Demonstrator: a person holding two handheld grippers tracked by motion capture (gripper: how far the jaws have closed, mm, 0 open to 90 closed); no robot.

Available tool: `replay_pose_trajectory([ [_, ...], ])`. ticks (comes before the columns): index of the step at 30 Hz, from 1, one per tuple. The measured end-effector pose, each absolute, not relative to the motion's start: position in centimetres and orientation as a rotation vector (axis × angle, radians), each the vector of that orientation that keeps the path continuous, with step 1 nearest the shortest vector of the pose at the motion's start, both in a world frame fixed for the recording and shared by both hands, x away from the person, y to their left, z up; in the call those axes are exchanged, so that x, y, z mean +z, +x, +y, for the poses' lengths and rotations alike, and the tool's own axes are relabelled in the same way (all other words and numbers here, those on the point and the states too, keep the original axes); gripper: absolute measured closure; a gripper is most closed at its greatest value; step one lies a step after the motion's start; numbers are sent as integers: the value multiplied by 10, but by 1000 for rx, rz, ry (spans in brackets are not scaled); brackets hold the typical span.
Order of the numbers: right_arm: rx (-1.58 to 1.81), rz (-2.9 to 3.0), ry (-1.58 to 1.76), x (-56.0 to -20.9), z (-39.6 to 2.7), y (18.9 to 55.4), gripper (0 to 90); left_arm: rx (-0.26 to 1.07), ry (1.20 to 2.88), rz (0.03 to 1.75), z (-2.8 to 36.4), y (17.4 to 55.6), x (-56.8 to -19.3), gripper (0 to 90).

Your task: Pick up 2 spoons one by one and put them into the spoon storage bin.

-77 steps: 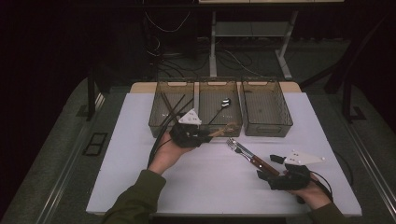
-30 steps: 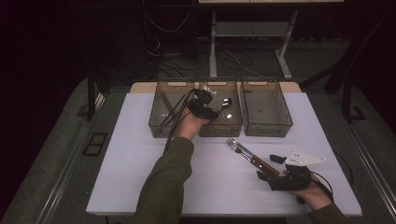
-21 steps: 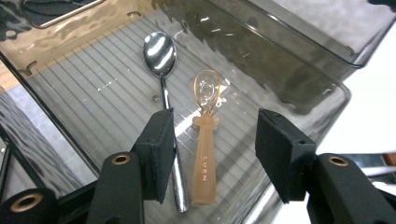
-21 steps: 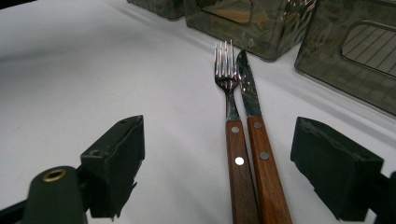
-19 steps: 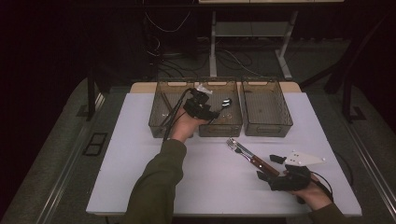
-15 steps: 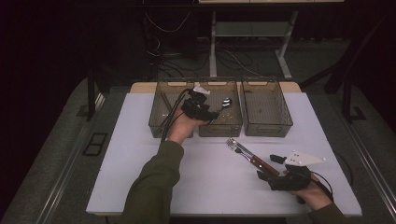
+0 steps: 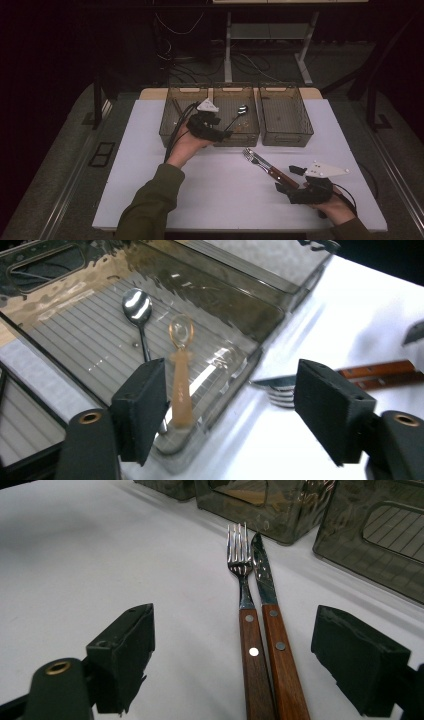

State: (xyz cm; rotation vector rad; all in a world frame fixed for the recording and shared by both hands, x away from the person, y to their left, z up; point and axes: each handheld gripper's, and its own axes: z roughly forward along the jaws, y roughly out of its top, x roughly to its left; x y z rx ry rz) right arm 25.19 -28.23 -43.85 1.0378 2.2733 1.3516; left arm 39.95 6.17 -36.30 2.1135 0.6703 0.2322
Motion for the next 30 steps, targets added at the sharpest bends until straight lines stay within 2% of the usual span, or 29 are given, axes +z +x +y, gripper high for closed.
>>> replay_pose_trajectory([
  [16,1338,2280,1032,-440,-282,253,178,223,2034,651,110,342,-385,155],
  [30,1332,2281,1035,-440,-281,253,178,247,2047,622,138,298,-412,82],
])
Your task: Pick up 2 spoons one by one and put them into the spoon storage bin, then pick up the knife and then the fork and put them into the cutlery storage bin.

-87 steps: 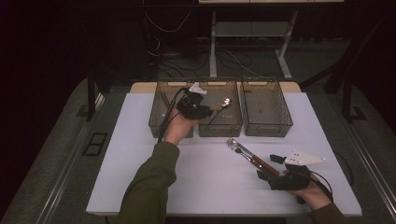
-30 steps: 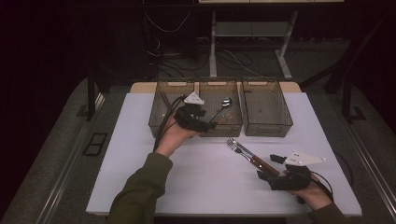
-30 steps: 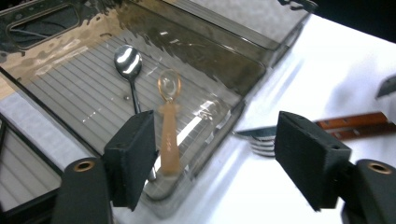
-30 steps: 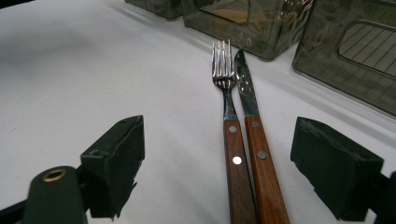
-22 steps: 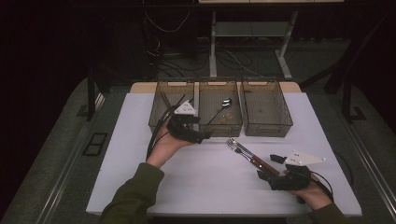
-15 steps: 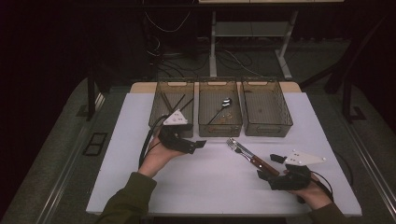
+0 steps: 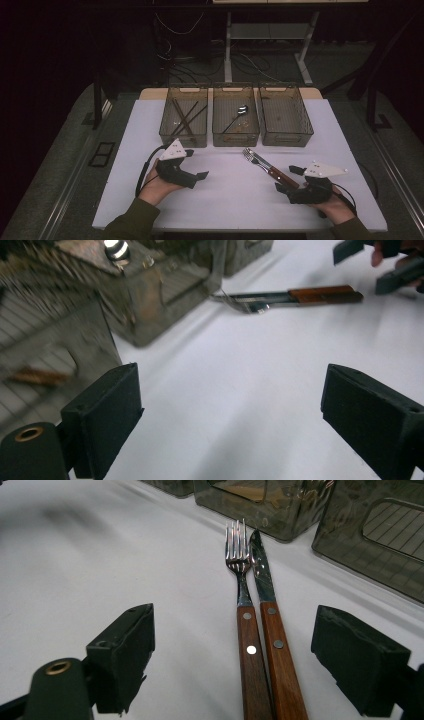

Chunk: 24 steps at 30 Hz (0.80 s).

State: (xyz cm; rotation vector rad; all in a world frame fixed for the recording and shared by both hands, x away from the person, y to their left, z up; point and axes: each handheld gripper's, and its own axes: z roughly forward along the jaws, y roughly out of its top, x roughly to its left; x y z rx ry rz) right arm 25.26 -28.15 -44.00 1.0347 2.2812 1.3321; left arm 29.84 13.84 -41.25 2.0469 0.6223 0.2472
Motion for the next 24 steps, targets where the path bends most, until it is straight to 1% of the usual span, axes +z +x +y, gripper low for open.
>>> replay_pose_trajectory([
  [3,1340,2279,1039,-439,-282,252,178,252,2047,623,144,291,-418,34],
  [7,1346,2260,1055,-439,-282,252,178,255,2033,638,152,282,-423,0],
  [15,1333,2281,1072,-438,-284,254,178,202,2051,670,159,266,-434,0],
  [24,1291,2298,1088,-431,-284,257,178,182,2053,632,159,269,-438,0],
])
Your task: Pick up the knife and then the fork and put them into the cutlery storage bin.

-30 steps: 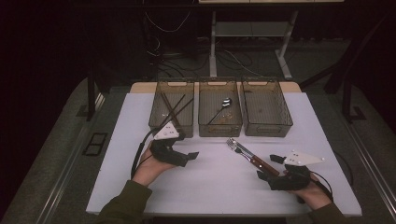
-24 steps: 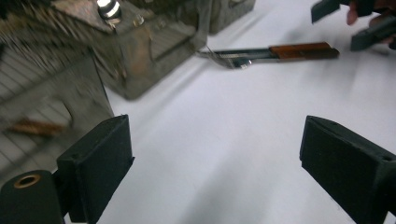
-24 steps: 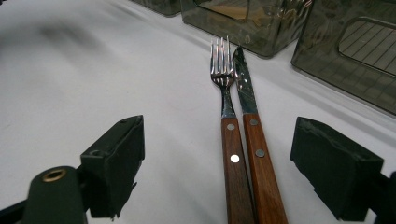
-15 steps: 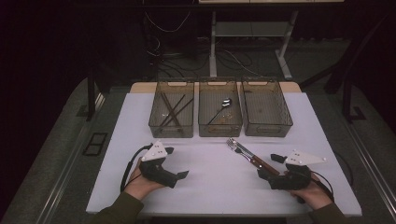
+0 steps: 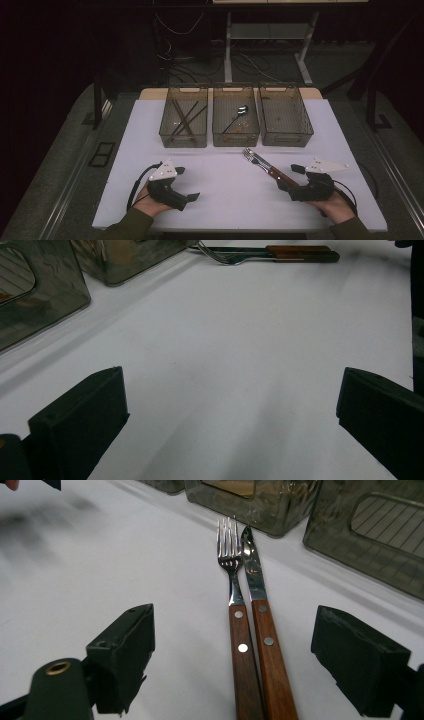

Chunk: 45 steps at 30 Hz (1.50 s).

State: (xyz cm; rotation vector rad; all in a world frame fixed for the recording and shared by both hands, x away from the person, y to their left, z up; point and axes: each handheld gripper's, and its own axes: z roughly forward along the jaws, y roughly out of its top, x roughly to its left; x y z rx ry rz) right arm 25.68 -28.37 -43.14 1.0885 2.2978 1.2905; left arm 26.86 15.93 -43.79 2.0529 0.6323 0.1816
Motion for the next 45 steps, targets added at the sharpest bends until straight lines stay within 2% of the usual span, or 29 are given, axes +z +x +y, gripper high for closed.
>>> replay_pose_trajectory([
  [3,1265,2297,1086,-429,-283,257,178,175,2051,632,159,269,-438,0],
  [5,1268,2319,1094,-428,-284,259,121,172,2060,625,159,269,-439,0],
  [10,1251,2362,1124,-425,-287,263,148,165,2055,631,158,269,-439,0],
  [45,1126,2477,1102,-401,-264,319,148,168,2076,608,154,269,-441,0],
])
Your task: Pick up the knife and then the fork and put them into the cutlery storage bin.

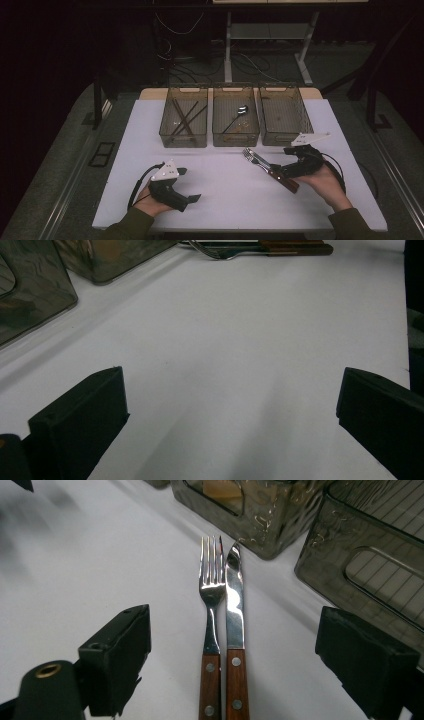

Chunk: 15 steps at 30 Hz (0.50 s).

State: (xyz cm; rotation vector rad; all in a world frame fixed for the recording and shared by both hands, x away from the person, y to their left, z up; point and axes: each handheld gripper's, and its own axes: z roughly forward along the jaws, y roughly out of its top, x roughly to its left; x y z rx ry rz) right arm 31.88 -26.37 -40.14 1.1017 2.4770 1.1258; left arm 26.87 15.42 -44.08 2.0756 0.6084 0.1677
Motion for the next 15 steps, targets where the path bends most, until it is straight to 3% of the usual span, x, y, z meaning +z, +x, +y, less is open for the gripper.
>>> replay_pose_trajectory([
  [6,1013,2519,1108,-399,-258,329,158,162,2073,608,155,269,-441,0],
  [15,851,2594,1135,-395,-248,347,250,164,2073,606,154,269,-441,0],
])
